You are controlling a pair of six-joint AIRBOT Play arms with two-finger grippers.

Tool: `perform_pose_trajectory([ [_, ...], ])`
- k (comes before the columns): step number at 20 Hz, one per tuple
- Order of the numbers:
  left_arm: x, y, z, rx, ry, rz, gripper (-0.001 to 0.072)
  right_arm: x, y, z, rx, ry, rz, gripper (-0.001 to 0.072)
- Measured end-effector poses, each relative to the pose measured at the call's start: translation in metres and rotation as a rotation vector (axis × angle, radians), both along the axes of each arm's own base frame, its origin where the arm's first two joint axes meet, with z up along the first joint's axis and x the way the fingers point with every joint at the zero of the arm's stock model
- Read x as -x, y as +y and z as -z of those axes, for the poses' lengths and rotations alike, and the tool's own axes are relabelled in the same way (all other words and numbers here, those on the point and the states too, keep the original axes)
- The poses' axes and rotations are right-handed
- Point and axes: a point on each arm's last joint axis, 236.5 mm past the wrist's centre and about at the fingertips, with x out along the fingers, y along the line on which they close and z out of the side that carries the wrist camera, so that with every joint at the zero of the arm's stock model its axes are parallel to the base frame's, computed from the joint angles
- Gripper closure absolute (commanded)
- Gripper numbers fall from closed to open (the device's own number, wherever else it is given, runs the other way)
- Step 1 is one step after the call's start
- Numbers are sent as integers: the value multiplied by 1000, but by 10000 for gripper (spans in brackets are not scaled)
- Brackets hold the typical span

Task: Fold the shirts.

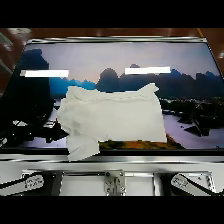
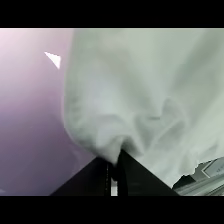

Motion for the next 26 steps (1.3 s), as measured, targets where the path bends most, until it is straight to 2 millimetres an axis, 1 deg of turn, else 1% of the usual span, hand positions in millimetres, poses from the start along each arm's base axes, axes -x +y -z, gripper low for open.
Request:
perform_pose_trajectory([
  [1, -1, -1, -1, -2, -7, 5, 667, 10, 8, 11, -23, 30, -3, 40],
  [3, -5, 0, -5, -14, -33, 22, 667, 24, 20, 30, -50, 56, 1, 42],
  [5, -10, -1, -15, -13, -65, 31, 667, 34, 26, 49, -50, 78, 13, 42],
  [7, -14, -3, -26, -6, -93, 43, 667, 43, 30, 62, -46, 93, 21, 42],
  [10, -21, -3, -38, -10, -134, 47, 667, 48, 35, 76, -56, 111, 37, 42],
  [12, -23, -3, -44, -11, -151, 53, 667, 45, 44, 83, -86, 114, 39, 52],
  [13, -24, -3, -46, -10, -157, 55, 667, 44, 52, 85, -102, 117, 23, 139],
  [14, -25, -3, -49, -10, -163, 57, 667, 42, 59, 88, -103, 119, 8, 296],
  [15, -26, -4, -52, -9, -170, 62, 668, 36, 63, 93, -86, 108, -5, 542],
  [16, -29, -3, -55, -12, -182, 64, 668, 27, 64, 97, -56, 85, -10, 634],
  [17, -33, -2, -61, -17, -200, 67, 669, 14, 68, 96, -43, 51, -14, 634],
  [18, -41, 0, -69, -26, -228, 71, 669, -1, 72, 90, -44, 6, -24, 634],
  [19, -50, 3, -81, -39, -265, 79, 670, -20, 78, 76, -53, -58, -47, 635],
  [20, -63, 8, -99, -61, -321, 95, 670, -41, 85, 56, -60, -135, -83, 635],
  [21, -77, 13, -123, -87, -388, 109, 670, -63, 90, 30, -62, -222, -119, 635],
  [22, -93, 17, -155, -119, -471, 127, 670, -84, 93, -2, -47, -320, -163, 635],
  [23, -110, 22, -200, -162, -587, 142, 670, -105, 97, -47, -22, -445, -210, 635],
  [24, -124, 27, -257, -221, -726, 152, 669, -123, 100, -102, 20, -585, -257, 635],
  [25, -132, 30, -318, -286, -869, 159, 669, -132, 102, -158, 77, -722, -294, 635],
  [26, -131, 30, -392, -360, -1041, 157, 669, -134, 102, -224, 162, -876, -324, 635],
])
